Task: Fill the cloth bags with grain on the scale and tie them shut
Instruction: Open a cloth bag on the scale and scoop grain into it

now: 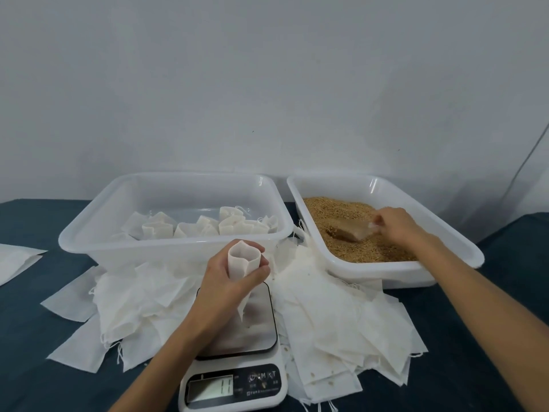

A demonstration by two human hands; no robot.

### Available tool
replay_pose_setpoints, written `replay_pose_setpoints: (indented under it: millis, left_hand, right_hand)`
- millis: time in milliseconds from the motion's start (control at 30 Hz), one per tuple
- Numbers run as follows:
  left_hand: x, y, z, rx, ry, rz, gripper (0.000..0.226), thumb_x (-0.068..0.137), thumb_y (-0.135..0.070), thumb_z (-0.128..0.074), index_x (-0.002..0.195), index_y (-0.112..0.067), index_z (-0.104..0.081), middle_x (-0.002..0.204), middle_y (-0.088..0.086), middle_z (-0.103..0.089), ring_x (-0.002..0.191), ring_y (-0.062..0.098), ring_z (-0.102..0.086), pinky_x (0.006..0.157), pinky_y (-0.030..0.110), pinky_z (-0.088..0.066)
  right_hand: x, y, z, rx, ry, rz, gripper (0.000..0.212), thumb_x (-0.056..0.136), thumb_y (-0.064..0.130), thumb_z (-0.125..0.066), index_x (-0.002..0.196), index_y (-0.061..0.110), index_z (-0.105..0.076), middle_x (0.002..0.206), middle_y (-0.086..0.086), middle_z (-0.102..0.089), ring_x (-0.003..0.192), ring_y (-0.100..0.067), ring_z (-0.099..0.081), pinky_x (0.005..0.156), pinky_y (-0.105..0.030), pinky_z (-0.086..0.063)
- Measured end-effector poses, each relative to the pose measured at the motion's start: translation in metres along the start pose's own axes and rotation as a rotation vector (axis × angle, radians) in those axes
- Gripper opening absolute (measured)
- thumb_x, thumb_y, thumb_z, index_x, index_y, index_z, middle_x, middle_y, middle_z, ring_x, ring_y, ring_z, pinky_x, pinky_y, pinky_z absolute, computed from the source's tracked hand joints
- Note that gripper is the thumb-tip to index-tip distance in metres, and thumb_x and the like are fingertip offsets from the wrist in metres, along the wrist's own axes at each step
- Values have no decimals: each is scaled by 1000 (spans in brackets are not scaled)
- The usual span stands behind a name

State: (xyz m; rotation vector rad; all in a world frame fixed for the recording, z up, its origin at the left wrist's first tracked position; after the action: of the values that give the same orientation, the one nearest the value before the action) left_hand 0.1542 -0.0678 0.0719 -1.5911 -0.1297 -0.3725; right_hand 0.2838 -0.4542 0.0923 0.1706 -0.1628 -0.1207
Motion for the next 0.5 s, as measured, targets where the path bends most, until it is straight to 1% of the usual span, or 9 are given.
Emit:
replay_pose_setpoints:
  millis: [133, 267, 400, 500]
  left_hand:
    - [0, 1, 1, -2, -10, 2, 19, 82, -22, -78, 99, -23, -70, 92, 1, -76, 83, 11, -69, 67, 21, -55]
    - [1, 1, 2, -9, -16, 17, 21, 81, -23, -78, 100, -22, -70, 93, 1, -76, 84, 12, -69, 67, 22, -56]
    - [1, 2, 4, -5, -27, 9, 22, 80, -24, -78, 101, -23, -70, 93, 2, -76, 85, 14, -70, 70, 25, -57]
    - [2, 4, 3, -4, -26, 12, 23, 80, -24, -79, 101, -22, -71, 93, 1, -76, 86, 14, -71, 69, 24, -57]
  right_hand:
    - [-1, -14, 6, 114, -72, -65, 20, 87, 15, -77, 102, 5, -70, 105, -12, -70, 96, -26, -63, 92, -43, -52]
    - [-2, -14, 6, 143, -102, -58, 18, 88, 14, -76, 103, 7, -71, 106, -11, -71, 98, -26, -64, 93, -44, -52]
    - [-3, -11, 14, 208, -150, -54, 15, 90, 14, -74, 104, 8, -72, 107, -9, -72, 95, -22, -63, 87, -34, -49]
    - [-12, 2, 20, 281, -145, -4, 16, 90, 12, -72, 106, 9, -70, 110, -7, -71, 98, -17, -62, 92, -33, -48]
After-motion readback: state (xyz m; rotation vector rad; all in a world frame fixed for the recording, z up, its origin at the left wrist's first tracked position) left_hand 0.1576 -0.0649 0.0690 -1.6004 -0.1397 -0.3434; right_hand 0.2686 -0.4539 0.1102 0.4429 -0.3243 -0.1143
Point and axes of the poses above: each hand's wrist, its own x-axis towards the middle knuckle, its own z-axis out of the back of the hand, y = z × x, the point moved 5 cm from there along x, towards the middle knuckle
